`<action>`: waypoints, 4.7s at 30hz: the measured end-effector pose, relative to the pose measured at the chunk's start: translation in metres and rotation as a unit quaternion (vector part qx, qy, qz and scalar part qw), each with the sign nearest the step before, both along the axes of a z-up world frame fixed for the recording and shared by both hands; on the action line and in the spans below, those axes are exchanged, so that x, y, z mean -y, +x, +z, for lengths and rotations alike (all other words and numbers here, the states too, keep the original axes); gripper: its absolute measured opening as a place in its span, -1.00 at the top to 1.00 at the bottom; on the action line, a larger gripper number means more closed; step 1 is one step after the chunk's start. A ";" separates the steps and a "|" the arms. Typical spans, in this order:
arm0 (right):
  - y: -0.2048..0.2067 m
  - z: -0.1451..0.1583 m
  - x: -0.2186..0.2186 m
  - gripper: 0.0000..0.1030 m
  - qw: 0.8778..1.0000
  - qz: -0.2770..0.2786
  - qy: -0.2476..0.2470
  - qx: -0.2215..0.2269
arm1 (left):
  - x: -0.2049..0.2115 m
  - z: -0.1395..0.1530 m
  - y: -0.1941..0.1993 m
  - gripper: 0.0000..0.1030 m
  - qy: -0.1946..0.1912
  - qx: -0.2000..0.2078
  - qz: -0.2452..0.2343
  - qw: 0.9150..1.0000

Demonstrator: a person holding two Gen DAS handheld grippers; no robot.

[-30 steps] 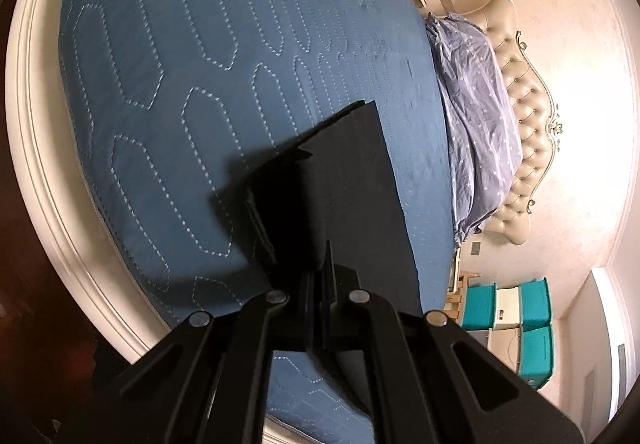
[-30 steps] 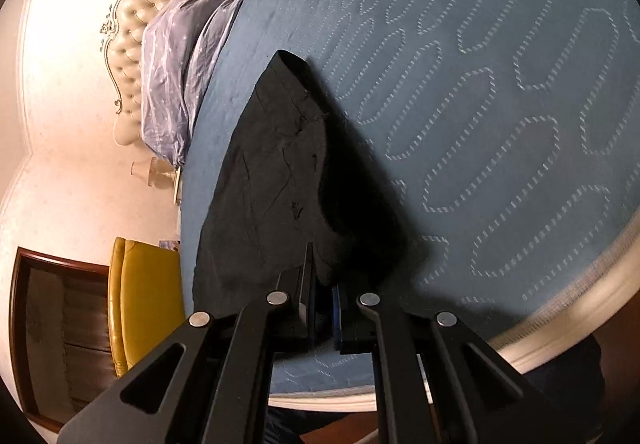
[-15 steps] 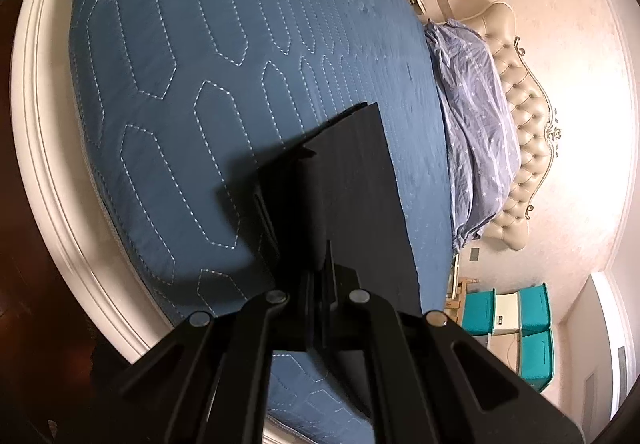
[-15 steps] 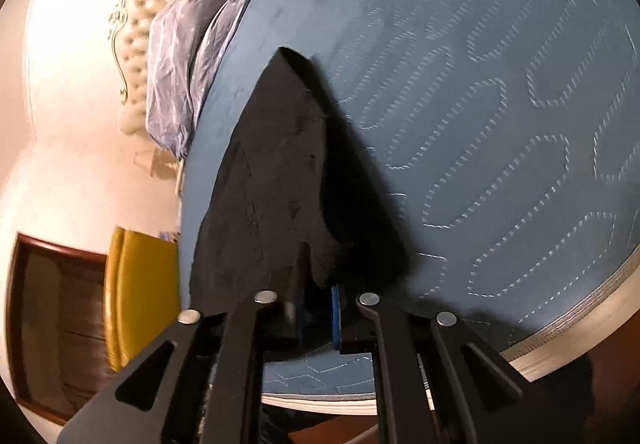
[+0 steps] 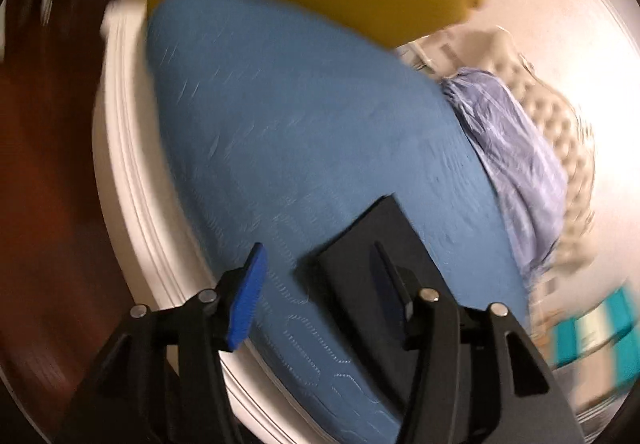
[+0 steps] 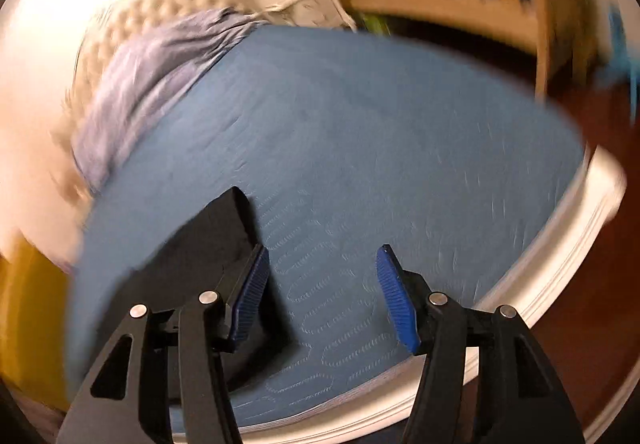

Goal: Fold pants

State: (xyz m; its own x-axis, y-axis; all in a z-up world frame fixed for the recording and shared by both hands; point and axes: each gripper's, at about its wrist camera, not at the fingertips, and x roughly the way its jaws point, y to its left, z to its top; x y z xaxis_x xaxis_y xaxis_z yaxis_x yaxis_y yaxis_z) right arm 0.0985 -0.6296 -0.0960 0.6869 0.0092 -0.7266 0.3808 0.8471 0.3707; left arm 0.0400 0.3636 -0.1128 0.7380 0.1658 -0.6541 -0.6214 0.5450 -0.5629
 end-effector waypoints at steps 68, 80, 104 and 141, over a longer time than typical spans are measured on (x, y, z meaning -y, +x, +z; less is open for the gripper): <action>0.156 -0.064 -0.173 -0.77 0.965 0.105 -0.189 -0.148 | 0.316 -0.063 0.157 -0.97 0.283 -0.152 -0.370 0.872; 0.179 -0.074 -0.253 -0.75 0.944 0.203 -0.215 -0.150 | 0.314 -0.053 0.134 -0.97 0.277 -0.181 -0.333 0.883; 0.076 -0.071 -0.366 -0.79 0.925 0.320 -0.174 -0.110 | 0.149 -0.030 0.088 -0.02 0.250 -0.176 -0.227 0.925; 0.060 -0.076 -0.409 -0.89 0.927 0.324 -0.176 -0.070 | -0.026 -0.062 -0.017 0.01 -0.147 0.083 -0.085 0.982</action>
State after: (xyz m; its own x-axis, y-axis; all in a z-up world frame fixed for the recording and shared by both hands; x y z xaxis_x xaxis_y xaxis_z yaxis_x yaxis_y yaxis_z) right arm 0.1580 -0.2202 -0.1718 0.5192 0.1327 -0.8443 -0.2270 0.9738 0.0135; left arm 0.0234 0.3897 -0.1748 0.8396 -0.1475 -0.5227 -0.4212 0.4307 -0.7981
